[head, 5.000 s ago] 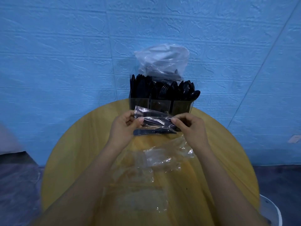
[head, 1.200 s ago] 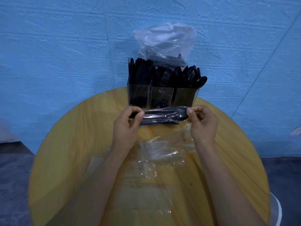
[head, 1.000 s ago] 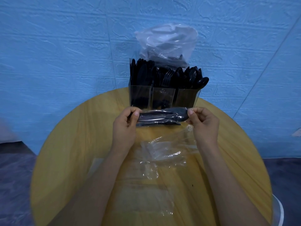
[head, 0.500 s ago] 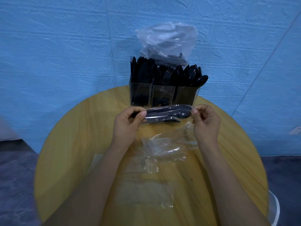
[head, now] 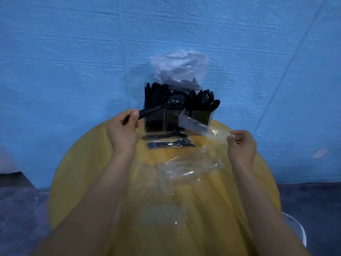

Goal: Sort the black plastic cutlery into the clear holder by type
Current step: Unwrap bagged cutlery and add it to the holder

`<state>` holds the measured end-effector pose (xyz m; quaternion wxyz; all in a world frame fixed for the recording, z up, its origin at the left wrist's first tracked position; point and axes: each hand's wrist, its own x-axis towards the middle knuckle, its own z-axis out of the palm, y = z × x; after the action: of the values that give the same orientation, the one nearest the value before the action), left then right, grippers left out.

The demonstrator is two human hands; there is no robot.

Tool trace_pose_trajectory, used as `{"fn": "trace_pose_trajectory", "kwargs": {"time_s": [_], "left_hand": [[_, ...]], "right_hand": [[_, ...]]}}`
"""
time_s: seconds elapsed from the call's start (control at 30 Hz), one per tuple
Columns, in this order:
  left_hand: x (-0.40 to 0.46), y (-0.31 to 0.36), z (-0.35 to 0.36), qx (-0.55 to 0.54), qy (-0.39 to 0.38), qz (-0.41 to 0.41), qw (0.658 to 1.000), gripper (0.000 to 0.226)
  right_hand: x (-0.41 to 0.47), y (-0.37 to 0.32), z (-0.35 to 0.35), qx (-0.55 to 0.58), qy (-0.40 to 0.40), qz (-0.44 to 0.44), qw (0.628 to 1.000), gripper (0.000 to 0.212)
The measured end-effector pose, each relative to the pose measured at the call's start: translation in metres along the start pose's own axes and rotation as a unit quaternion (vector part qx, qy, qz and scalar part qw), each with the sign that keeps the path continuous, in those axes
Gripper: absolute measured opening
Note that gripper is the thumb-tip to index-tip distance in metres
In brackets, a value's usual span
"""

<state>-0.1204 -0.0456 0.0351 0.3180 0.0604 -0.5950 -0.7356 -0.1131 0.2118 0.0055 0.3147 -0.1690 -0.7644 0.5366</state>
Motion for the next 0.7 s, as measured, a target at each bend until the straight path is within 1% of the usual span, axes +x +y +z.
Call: {"fn": "trace_pose_trajectory", "kwargs": {"time_s": [0.07,0.17,0.23,0.3,0.33,0.37,0.4,0.43,0.5,0.53,0.57,0.63,0.7], "left_hand": [[-0.004,0.006,0.003,0.002,0.0,-0.002,1.0,0.005],[-0.016,0.011,0.009,0.025,-0.032,-0.003,0.999,0.005],[-0.024,0.012,0.013,0.026,-0.048,-0.009,0.998,0.006],[-0.031,0.013,0.016,0.025,-0.06,-0.019,0.998,0.009],[-0.034,0.014,0.017,0.021,-0.063,-0.022,0.998,0.009],[-0.036,0.015,0.019,0.02,-0.065,-0.023,0.997,0.009],[-0.039,0.015,0.021,0.023,-0.067,-0.021,0.997,0.01],[-0.042,0.016,0.024,0.027,-0.071,-0.02,0.997,0.009],[-0.049,0.017,0.028,0.025,-0.084,-0.017,0.996,0.008],[-0.052,0.017,0.03,0.021,-0.094,-0.014,0.995,0.007],[-0.056,0.017,0.031,0.018,-0.11,-0.009,0.994,0.006],[-0.061,0.014,0.03,0.032,-0.158,0.001,0.987,0.012],[-0.063,0.01,0.027,0.05,-0.228,-0.019,0.972,0.019]], "right_hand": [[-0.009,-0.001,0.002,-0.028,-0.051,0.0,0.998,0.01],[-0.024,-0.004,0.007,-0.082,-0.118,0.002,0.99,0.011],[-0.031,-0.005,0.01,-0.126,-0.165,0.008,0.978,0.016],[-0.033,-0.01,0.009,-0.166,-0.165,-0.01,0.972,0.024],[-0.034,-0.016,0.007,-0.158,-0.158,-0.032,0.974,0.027],[-0.036,-0.027,0.006,-0.111,-0.159,-0.052,0.98,0.03],[-0.037,-0.04,0.005,-0.028,-0.175,-0.044,0.983,0.032],[-0.04,-0.054,0.005,0.07,-0.198,-0.011,0.978,0.033],[-0.041,-0.076,0.009,0.225,-0.226,0.073,0.945,0.025],[-0.04,-0.082,0.012,0.272,-0.219,0.096,0.932,0.02],[-0.038,-0.087,0.016,0.301,-0.202,0.106,0.926,0.018],[-0.031,-0.091,0.021,0.326,-0.18,0.116,0.921,0.021],[-0.025,-0.092,0.024,0.33,-0.188,0.11,0.919,0.024]]}}
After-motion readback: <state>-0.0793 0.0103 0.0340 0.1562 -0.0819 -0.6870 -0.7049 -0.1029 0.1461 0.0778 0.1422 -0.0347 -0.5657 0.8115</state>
